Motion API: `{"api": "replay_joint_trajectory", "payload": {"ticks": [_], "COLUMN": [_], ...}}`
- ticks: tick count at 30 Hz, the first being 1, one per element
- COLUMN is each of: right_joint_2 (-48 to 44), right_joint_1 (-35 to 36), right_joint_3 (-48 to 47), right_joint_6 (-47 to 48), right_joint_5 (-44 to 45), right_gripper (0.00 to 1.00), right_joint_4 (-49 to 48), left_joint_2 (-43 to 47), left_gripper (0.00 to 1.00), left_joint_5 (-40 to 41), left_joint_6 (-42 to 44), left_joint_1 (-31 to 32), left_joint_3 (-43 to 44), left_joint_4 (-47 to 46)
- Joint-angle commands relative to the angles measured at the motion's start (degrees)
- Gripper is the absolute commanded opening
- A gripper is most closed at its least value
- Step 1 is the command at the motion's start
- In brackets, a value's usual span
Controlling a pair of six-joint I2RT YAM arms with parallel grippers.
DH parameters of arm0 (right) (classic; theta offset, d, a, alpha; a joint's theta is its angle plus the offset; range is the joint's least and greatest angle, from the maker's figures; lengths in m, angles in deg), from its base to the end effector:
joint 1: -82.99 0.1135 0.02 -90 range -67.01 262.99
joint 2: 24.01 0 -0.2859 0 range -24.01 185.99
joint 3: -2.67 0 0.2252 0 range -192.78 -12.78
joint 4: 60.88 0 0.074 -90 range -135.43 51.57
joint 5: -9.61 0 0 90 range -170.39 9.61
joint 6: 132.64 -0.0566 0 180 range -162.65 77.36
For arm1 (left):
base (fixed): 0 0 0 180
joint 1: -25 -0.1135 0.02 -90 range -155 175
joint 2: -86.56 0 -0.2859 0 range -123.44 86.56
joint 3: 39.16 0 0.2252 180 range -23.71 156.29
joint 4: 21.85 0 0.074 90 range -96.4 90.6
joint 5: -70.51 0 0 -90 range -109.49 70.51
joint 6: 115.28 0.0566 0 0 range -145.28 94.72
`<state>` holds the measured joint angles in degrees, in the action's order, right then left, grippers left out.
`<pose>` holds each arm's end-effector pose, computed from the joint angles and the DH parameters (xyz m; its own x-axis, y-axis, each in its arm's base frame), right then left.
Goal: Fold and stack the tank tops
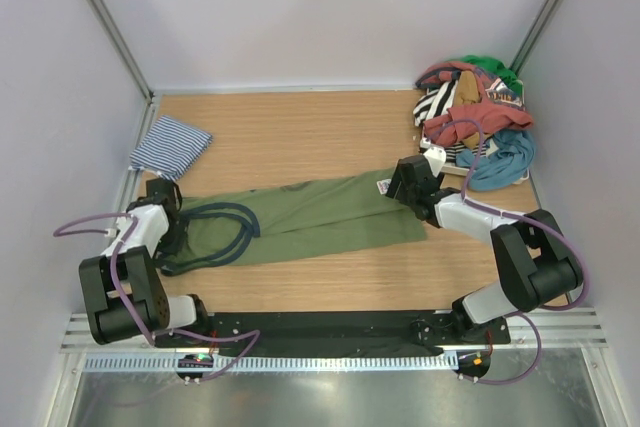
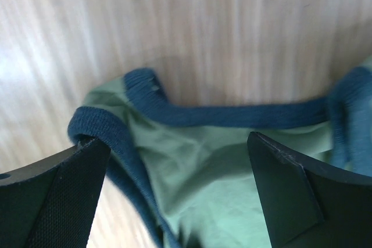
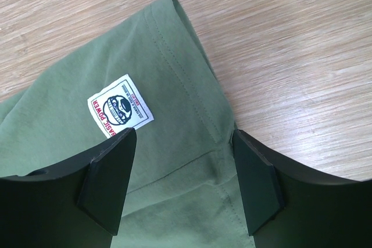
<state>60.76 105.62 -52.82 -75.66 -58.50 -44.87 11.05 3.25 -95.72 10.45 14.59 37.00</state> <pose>0.2660 0.0880 0.1982 -0.6126 0.2924 -0.7343 0.2611 0.9518 0.1612 0.1670 0.0659 0.1823 -0.0439 -0.9092 -0.4140 -0.9979 0.0600 -0.0261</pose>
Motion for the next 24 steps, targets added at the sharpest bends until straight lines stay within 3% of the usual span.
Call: {"api": "replay_joint_trajectory", "payload": {"ticks": [1, 6, 17, 20, 21, 24], "right_joint_2": [-1.1, -1.3, -1.2, -1.2, -1.2, -1.2], "right_joint_1": [0.0, 0.0, -0.1, 0.0, 0.0, 0.0], "right_joint_3": [-0.9, -0.8, -0.8, -0.7, -0.7, -0.6], "right_joint_6": [0.8, 0.8, 0.9, 0.9, 0.9, 0.9], "right_joint_5": [0.4, 0.3, -0.7, -1.1, -1.1, -1.1], "right_gripper": [0.73, 0.73, 0.73, 0.72, 0.73, 0.72], "right_joint_4": [-2.1, -2.3, -2.8, -2.8, -2.8, -2.8], "left_joint_2": [-1.6, -7.2, -12.6, -16.5, -18.8, -22.7], "left_gripper": [0.99, 1.00, 0.96, 0.83, 0.71, 0.57], "left_joint_5": [3.2, -1.3, -1.6, -4.0, -5.7, -7.1], "left_joint_6": [-2.3, 2.2, 0.6, 0.6, 0.6, 0.5], "left_joint_1": [0.0, -0.1, -0.2, 0.0, 0.0, 1.0], "left_joint_3": [0.9, 3.3, 6.2, 8.6, 10.1, 13.0], "left_joint_4": [-6.6, -12.6, -17.8, -17.9, -18.0, -18.1]}}
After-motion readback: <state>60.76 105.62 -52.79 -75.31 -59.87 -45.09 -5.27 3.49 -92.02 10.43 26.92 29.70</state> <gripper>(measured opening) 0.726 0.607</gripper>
